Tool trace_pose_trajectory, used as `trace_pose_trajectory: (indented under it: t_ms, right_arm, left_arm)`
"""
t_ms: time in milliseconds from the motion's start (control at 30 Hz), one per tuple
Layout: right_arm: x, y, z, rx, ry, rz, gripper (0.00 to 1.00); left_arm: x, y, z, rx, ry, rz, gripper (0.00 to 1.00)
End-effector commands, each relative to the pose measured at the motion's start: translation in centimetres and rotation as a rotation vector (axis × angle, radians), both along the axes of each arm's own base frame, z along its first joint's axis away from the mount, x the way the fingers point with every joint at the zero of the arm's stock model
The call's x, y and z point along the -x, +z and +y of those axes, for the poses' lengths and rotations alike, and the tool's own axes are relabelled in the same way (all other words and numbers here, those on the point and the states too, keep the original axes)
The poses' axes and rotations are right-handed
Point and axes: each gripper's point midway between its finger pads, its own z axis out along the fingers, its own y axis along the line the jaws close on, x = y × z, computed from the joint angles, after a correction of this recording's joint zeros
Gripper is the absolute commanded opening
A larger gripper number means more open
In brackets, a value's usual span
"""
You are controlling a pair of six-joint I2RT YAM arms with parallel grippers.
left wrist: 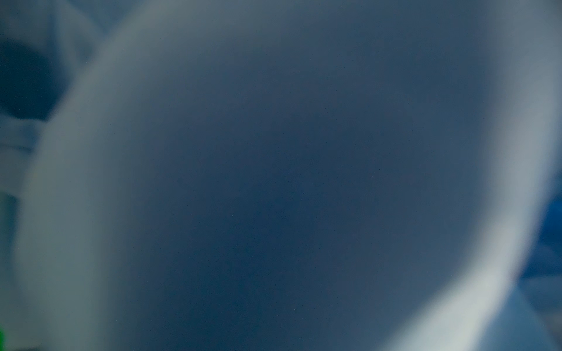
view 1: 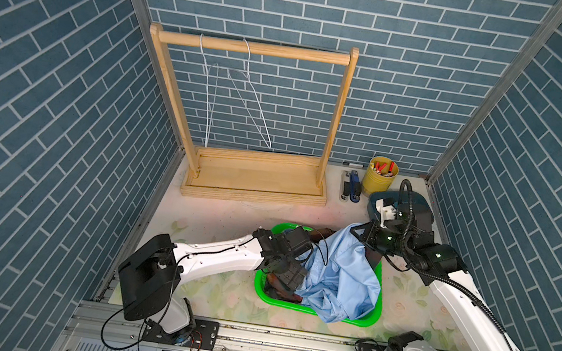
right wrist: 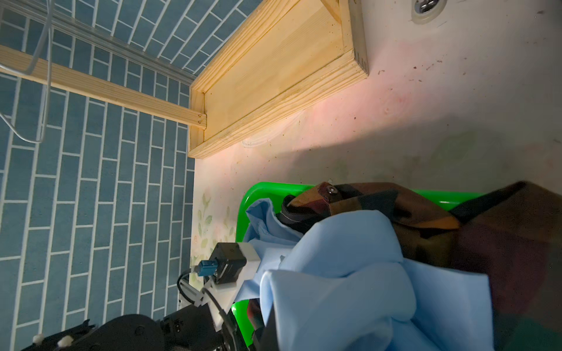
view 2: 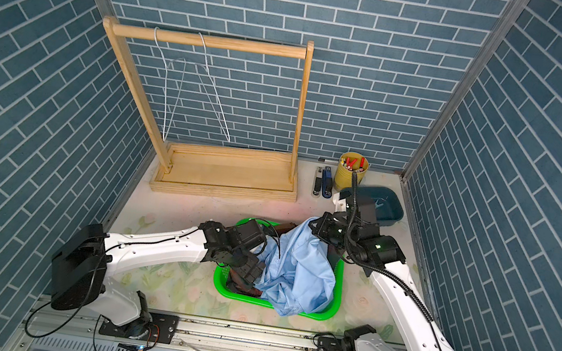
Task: Remove the clothespins securing long-sleeve shirts to the hanger
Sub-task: Adjust the long-sleeve shirt at the bin.
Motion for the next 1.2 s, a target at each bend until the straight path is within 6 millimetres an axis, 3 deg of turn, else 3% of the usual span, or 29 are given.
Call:
trace_pose_trajectory:
  t_ms: [0, 133, 367, 567, 800, 867, 1033, 1100, 1167]
  right_arm:
    - [1.2, -3.7, -0.6, 0.039, 0.021, 0.001, 0.00]
    - [3.5, -8.8, -1.7, 0.045, -0.008, 0.078, 0.00]
    - [6.3, -13.5, -4.3, 0.089, -0.107, 0.164, 0.00]
    - [5.8, -18.7, -5.3, 0.161, -0.196, 0.270, 0.00]
    - [5.7, -21.8, -6.0, 0.251, -0.228, 0.347, 0.00]
    - [5.8, -21.5, -5.8, 0.247, -0.218, 0.351, 0.00]
    - [5.0, -16.5, -6.5, 0.254, -0.243, 0.231, 0.36]
    - [4.9, -14.1, -6.8, 0.243, -0.253, 0.182, 0.48]
    - [4.8, -11.8, -7.7, 0.254, -0.288, 0.125, 0.59]
  left_arm:
    - [0.3, -1.6, -0.3, -0.008, 0.024, 0.038, 1.00]
    - [0.2, -2.3, -1.3, 0.004, 0.021, 0.059, 1.00]
    - [-0.2, -2.2, -2.4, 0.023, 0.014, 0.067, 1.00]
    - [0.0, -2.2, -2.5, 0.042, 0.037, 0.079, 1.00]
    - [0.8, -2.3, -0.7, 0.035, 0.071, 0.076, 1.00]
    - [0.9, -2.5, -0.3, 0.028, 0.078, 0.072, 1.00]
    - [0.7, -1.7, 0.0, 0.032, 0.085, 0.056, 1.00]
    - [0.6, 0.0, -0.7, 0.083, 0.065, 0.041, 1.00]
    - [0.4, 2.9, -1.8, 0.199, 0.046, 0.017, 1.00]
